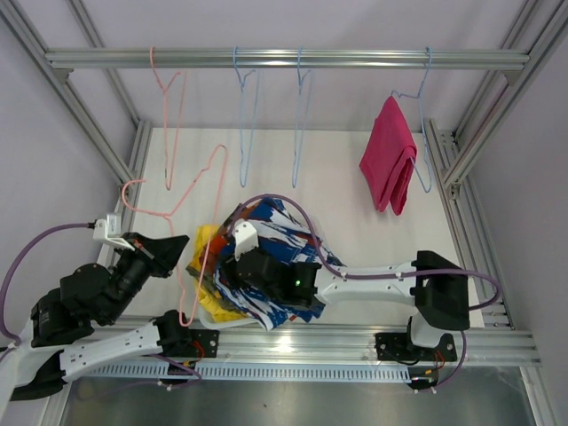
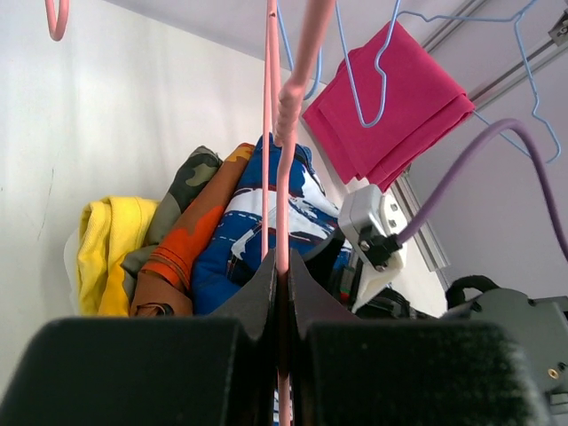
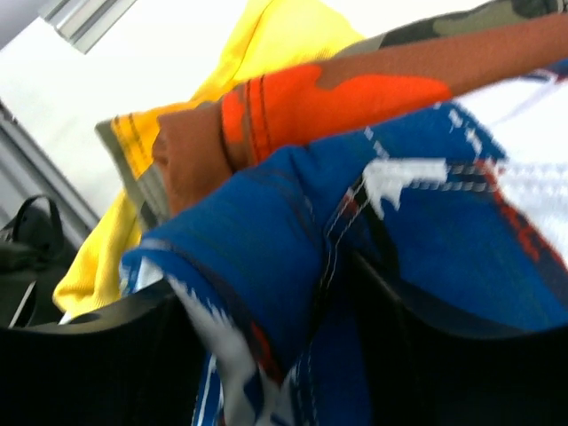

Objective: Remove the trousers from the hanger
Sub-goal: Place the trousers in the bin.

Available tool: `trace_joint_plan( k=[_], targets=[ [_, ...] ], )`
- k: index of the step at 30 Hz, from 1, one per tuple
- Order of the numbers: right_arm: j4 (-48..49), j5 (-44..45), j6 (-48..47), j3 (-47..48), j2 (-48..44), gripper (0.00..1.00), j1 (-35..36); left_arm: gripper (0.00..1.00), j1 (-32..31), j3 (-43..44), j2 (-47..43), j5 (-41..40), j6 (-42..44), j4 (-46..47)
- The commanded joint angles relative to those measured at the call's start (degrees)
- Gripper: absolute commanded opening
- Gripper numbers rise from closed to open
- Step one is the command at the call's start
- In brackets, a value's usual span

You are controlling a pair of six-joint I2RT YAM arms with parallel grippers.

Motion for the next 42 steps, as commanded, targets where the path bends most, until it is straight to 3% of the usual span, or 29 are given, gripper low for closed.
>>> trace_joint_plan(
  k=[1,11,17,26,30,39,42],
  targets=[
    [-9.4,-1.3,2.3,0.9,-3.2,0.67,2.6,0.01,-0.4,0.2,-0.5,0.3,-0.9,1.2],
    [-5.2,-5.8,2.6,-4.0,-18.7,0.73,2.8,0.01,-0.4,0.4,-0.5,1.4,-1.4,1.3],
    [-2.8,-7.5,2.6,-5.1,-15.7,0.47,1.8,0.01,-0.3,0.8,-0.5,1.2,-1.2,1.5],
    [6.1,-16.4,7.2,-7.2,-2.6,0.36,-2.0,0.01,-0.3,1.0,-1.1,0.5,-1.2,0.5],
    [5.3,-16.4,8.1,-8.5,-1.9,0.35,-2.3,0.00,-0.4,1.2,-1.2,0.3,-0.4,0.8],
    [-4.7,-6.2,2.6,-8.4,-20.0,0.41,-1.6,0.00,-0.4,1.0,-0.3,2.2,0.7,2.8],
    [-5.7,-5.1,2.2,-8.9,-21.2,0.42,-2.2,0.01,-0.4,1.1,0.1,2.9,1.0,3.2]
  ],
)
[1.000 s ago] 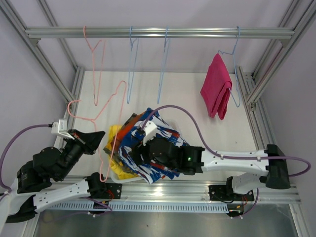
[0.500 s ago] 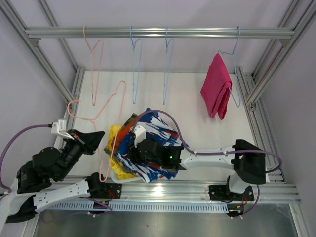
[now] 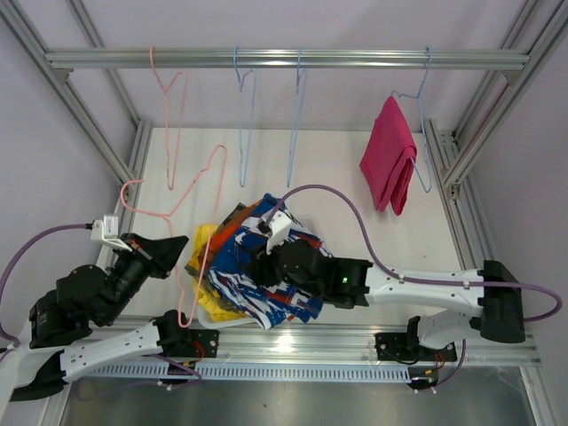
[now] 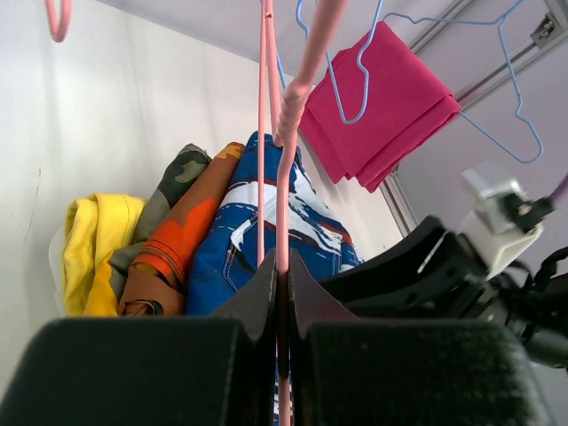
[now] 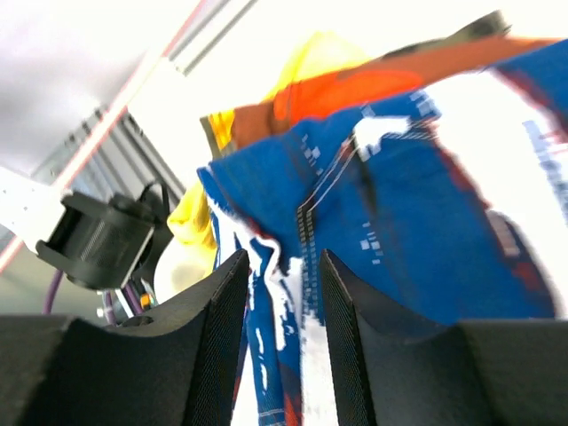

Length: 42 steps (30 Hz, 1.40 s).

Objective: Remove the trousers from the hanger
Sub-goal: Place the trousers in the bin.

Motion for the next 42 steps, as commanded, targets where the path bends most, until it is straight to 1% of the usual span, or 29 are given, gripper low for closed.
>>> trace_joint_plan(
  k=[1,4,6,12,13,14,15,16,17,21,25,29,32,38,39,41,42],
  targets=[
    [-2.9,4.8,-1.8,-1.5,-3.1,0.42,-0.8,0.00,-0.4,1.1,1.1,2.0,1.4,3.1],
    [-0.2,3.3,-0.5,-5.5,-2.4,0.43,-2.3,0.00,-0.4,1.0,1.3,2.0,1.6,3.0],
    [3.4,1.5,0.6,-7.4,-0.1,0.43,-3.1,0.00,-0.4,0.6,1.3,1.9,1.7,3.1],
    [8.8,-0.4,4.8,-13.2,8.8,0.42,-4.5,0.00,-0.4,-0.3,1.6,2.2,1.6,3.1],
    [8.2,0.3,6.9,-13.7,9.6,0.40,-4.8,0.01,-0.4,-0.4,1.6,2.2,1.6,3.0],
    [6.1,4.1,8.4,-13.8,10.1,0.39,-4.9,0.01,-0.4,-0.6,1.8,2.2,1.6,3.0],
    [1.4,6.4,9.8,-13.7,10.6,0.38,-5.0,0.01,-0.4,-0.7,1.9,2.5,1.6,2.9],
    [-0.9,8.8,11.4,-14.0,10.4,0.38,-5.0,0.01,-0.3,-0.6,2.0,2.5,1.7,2.6],
    [-2.8,11.7,13.7,-14.5,9.7,0.38,-5.0,0.01,-0.4,-0.7,2.1,2.5,1.6,2.4],
    [-7.6,15.2,16.5,-18.9,2.6,0.39,-5.1,0.00,-0.4,-1.2,2.2,2.5,2.3,3.1],
    [-11.7,17.7,18.2,-22.1,-7.0,0.41,-5.1,0.01,-0.3,-1.7,3.1,3.4,2.7,5.0],
    [-12.5,17.8,18.8,-25.4,-12.8,0.43,-5.2,0.00,-0.4,-2.3,4.1,4.3,2.7,6.5],
    [-12.5,17.2,18.8,-26.7,-14.1,0.43,-5.2,0.01,-0.4,-2.4,4.9,5.1,3.1,7.2],
    [-11.4,15.9,16.2,-25.0,-14.2,0.49,-5.0,0.00,-0.4,-1.3,4.9,8.0,3.7,6.5],
    [-11.7,16.0,15.7,-23.7,-14.8,0.50,-5.0,0.00,-0.4,0.8,4.9,9.0,4.3,5.7],
    [-12.6,16.4,14.1,-22.0,-15.6,0.51,-4.8,0.00,-0.3,3.5,5.6,8.5,4.7,0.0],
    [-14.0,16.5,13.5,-20.1,-16.0,0.52,-4.6,0.00,-0.4,8.3,6.0,8.2,4.7,-2.3]
  ],
)
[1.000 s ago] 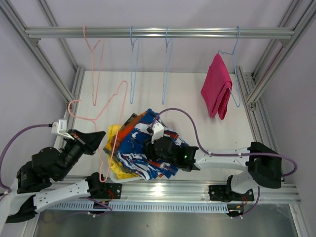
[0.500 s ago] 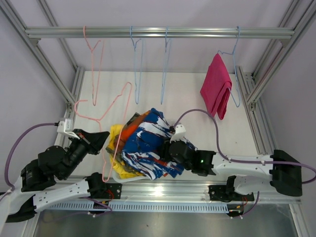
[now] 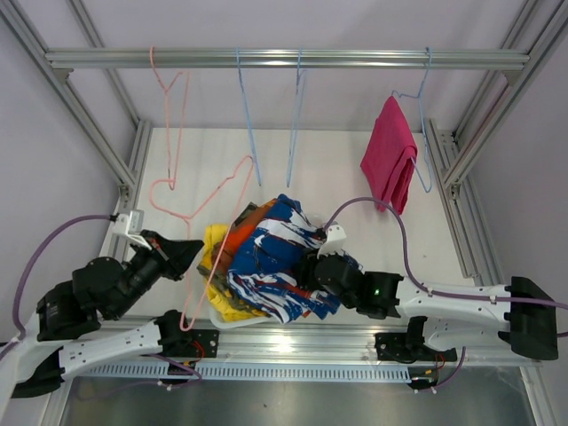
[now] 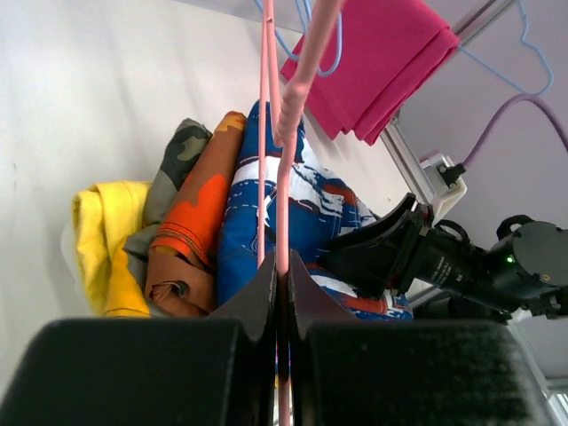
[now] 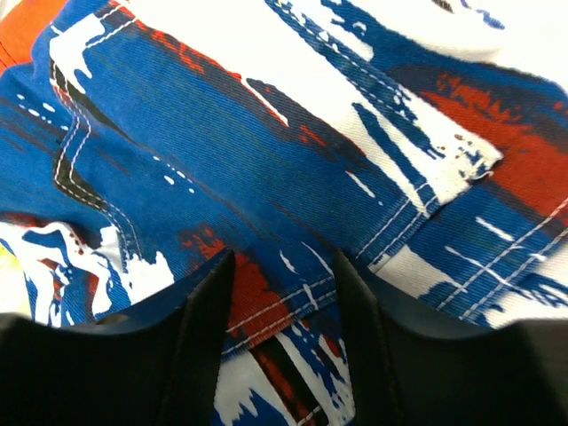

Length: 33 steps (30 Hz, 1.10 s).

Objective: Remove the trousers from the hanger
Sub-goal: Place the trousers in the bin, then place the hanger at the clothesline.

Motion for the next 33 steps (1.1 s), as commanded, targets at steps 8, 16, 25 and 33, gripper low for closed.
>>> trace_joint_plan(
  k=[8,16,25,33],
  targets=[
    [-16.5,3.8,-9.9,12.4,-5.8,0.60,0.5,0.00,-0.4,28.7,11.5,5.0,4.9,-18.1],
    [-19.5,6.8,-12.8,15.4,-10.7,0.62,1.1,0.01,-0.4,41.8,24.8,11.6,9.4,-16.4],
    [-25.7,18.0,-14.7,26.9,-15.0,0.68,1.2,0.01,-0.4,56.5,47.5,19.0,13.1,-9.3],
    [-27.9,21.6,-20.1,34.2,-20.1,0.70,1.3,0.00,0.0,69.9,65.9,17.7,16.8,-6.1]
  ],
)
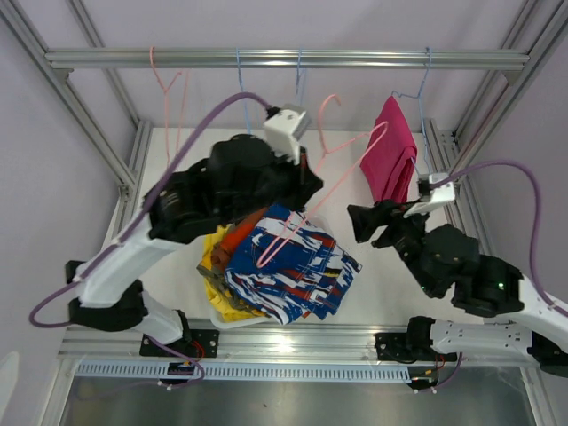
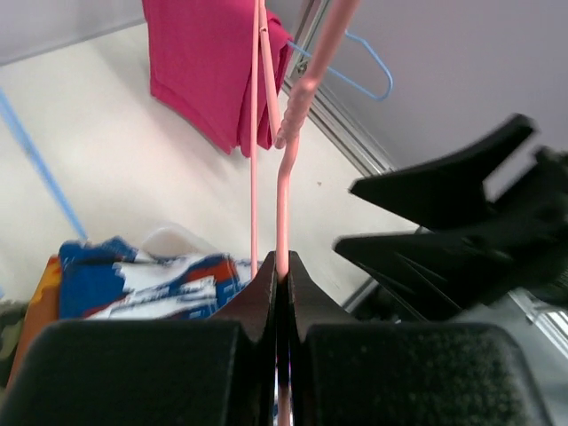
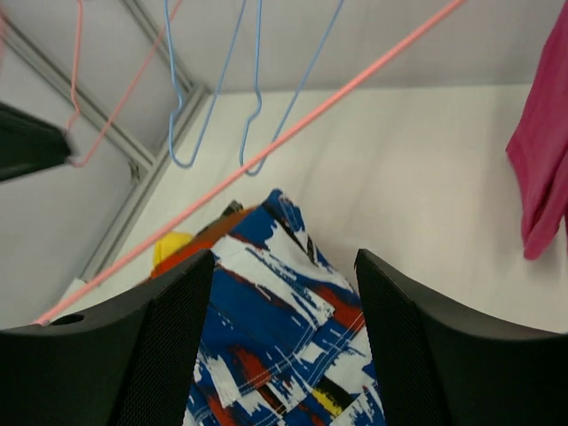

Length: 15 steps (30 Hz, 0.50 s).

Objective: Remove the trousers from the hanger
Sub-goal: Place the hanger at the clothesline.

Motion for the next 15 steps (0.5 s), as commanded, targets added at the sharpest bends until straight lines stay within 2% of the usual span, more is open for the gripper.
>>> trace_joint_plan(
  k=[1,2,5,8,15],
  targets=[
    [-2.4,4.7,-3.4,3.9,-2.1,0.70,0.3,0.00,0.1,9.8,6.9,-1.5,3.7,0.7],
    [-2.8,5.6,-4.0,5.0,-3.2,0.70,0.3,0.01,0.1,14.2,9.3,-5.8,3.7,-0.7],
    [-3.1,6.7,-6.8,6.9,-5.0,0.71,0.3,0.00,2.0,20.4,17.3,-7.8,4.2,-1.6],
    [-3.6,7.6,-8.9,8.0,-6.2,0.72,0.4,0.00,3.9,20.5,19.2,-7.8,2.3,0.3],
    [-2.8,10.0,-13.9,9.9,-10.0,0.75,0.4,0.01,7.4,20.3,21.8,-14.7,2.0,5.8]
  ],
)
